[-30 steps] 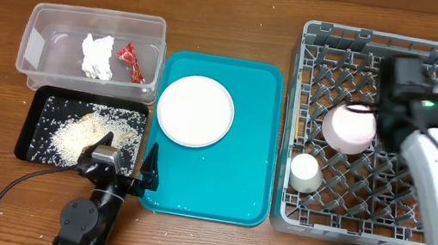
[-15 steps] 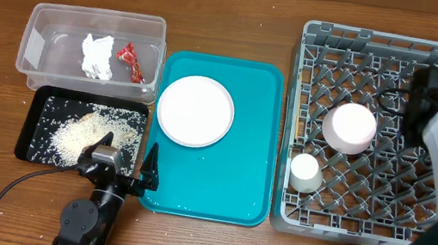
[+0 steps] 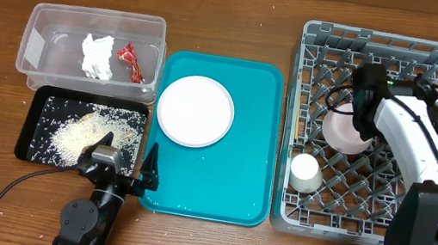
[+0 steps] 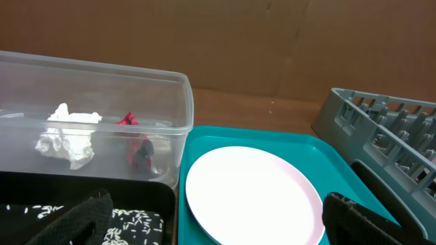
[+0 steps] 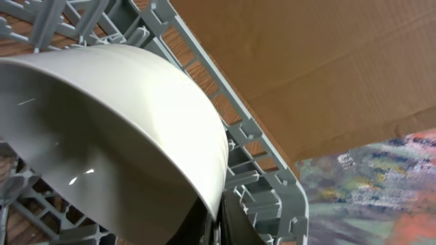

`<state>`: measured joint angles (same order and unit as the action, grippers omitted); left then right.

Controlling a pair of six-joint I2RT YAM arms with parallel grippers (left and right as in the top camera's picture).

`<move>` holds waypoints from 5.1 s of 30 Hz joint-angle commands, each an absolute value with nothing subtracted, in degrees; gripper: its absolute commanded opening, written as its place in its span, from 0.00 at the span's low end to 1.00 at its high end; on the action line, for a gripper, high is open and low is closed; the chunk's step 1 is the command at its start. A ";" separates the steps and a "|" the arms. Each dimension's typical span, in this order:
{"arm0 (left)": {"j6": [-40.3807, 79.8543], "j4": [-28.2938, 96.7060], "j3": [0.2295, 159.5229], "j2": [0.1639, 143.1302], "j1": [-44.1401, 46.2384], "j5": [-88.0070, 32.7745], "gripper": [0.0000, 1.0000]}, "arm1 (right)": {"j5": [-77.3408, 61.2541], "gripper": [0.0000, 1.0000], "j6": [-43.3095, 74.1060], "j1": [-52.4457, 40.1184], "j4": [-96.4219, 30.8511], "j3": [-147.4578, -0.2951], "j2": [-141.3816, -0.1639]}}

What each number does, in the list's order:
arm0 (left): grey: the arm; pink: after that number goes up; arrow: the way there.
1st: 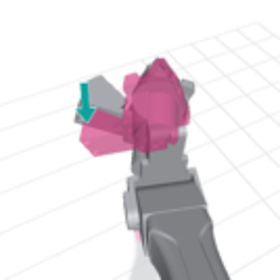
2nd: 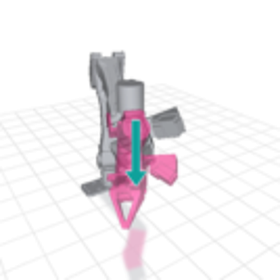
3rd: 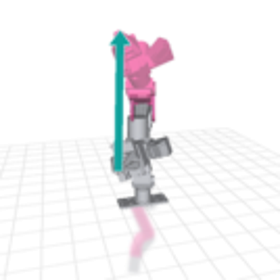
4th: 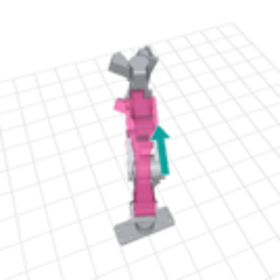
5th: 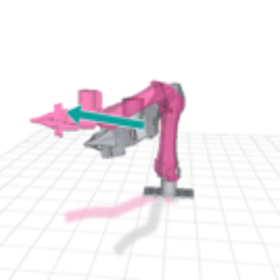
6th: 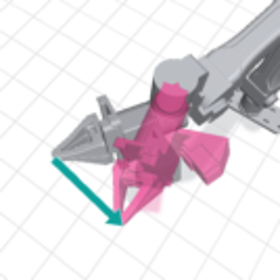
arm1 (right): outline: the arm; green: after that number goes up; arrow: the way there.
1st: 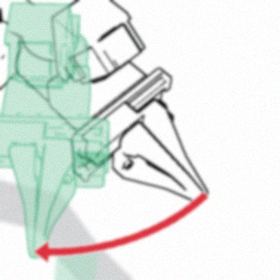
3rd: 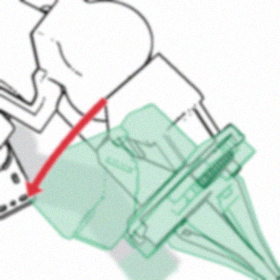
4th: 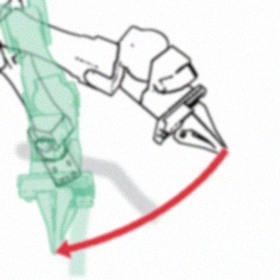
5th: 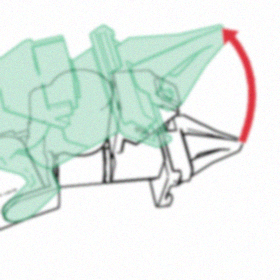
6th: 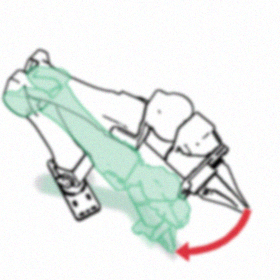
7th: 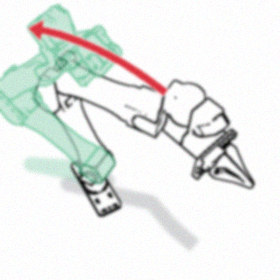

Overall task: Sort waste into correct bins and load items into the dishwasher
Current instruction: 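Carry the white bowl to the rack and set it in the back slots, then grasp the white plate on the teal tray with the right gripper, then carry the plate to the rack and stand it in the back slots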

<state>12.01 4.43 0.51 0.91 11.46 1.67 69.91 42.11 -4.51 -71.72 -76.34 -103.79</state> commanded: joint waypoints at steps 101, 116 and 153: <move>12.23 4.25 0.27 0.36 10.90 1.23 1.00 | 74.87 0.04 30.11 5.28 -69.25 -81.34 -94.50; 12.23 4.25 0.27 0.36 10.90 1.23 1.00 | 73.71 0.04 29.93 -7.99 -71.16 -81.01 -102.00; 12.23 4.25 0.27 0.36 10.90 1.23 1.00 | 27.27 0.94 32.99 -44.62 -66.06 -84.14 -67.70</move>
<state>12.01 4.45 0.51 0.91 11.46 1.67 42.04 32.71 -40.58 -69.25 -82.70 -72.18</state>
